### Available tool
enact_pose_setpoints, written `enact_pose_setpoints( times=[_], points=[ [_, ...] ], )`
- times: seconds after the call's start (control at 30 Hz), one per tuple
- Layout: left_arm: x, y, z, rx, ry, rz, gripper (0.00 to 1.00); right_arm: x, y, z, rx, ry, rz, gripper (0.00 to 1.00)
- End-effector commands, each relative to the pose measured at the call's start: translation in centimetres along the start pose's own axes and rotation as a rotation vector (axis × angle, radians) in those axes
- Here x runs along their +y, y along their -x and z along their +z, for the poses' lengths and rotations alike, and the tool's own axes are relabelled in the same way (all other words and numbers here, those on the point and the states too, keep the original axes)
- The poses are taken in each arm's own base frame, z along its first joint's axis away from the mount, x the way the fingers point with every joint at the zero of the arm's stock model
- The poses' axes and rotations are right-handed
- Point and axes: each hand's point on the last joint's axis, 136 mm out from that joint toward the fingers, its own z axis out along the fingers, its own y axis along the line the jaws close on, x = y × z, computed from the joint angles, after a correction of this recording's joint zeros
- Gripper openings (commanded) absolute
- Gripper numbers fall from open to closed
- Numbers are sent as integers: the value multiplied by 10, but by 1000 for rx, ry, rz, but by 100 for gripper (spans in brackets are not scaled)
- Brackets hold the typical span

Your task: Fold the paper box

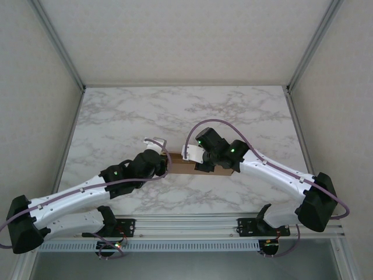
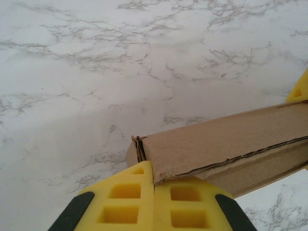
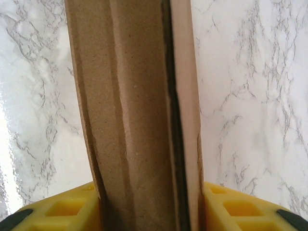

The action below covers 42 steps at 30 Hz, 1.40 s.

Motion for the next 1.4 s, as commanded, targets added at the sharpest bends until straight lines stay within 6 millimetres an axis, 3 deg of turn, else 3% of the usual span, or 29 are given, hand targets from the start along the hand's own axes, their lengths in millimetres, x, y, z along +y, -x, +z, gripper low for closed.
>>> enact_pose_setpoints(
  times=[0.0,0.33,0.5,0.6,0.73,0.83,1.0,1.1,1.2,1.37],
  points=[
    [17,-31,5,80,56,-6,2,10,-21,7,69,35,63,45],
    [21,-51,6,98,31,-78,3,10,-18,6,50,40,85,46],
    [22,-56,6,95,25,-122,3,7,-9,0,-1,30,111,53],
    [26,-49,4,78,58,-118,3,-1,7,-16,-91,15,149,63],
    [28,-44,6,80,91,-98,3,-18,34,-53,-273,-4,255,72],
    [26,-42,10,89,99,-85,4,-32,36,-79,-348,-41,339,74],
    [21,-34,13,93,107,-64,4,-49,0,-101,-291,-185,470,68],
    [20,-29,14,99,121,-41,5,-56,-41,-110,-182,-283,589,63],
    [20,-27,16,107,133,-16,6,-46,-72,-112,-84,-313,647,60],
    [19,-25,18,110,132,-3,6,-29,-102,-114,-15,-337,681,54]
  ],
)
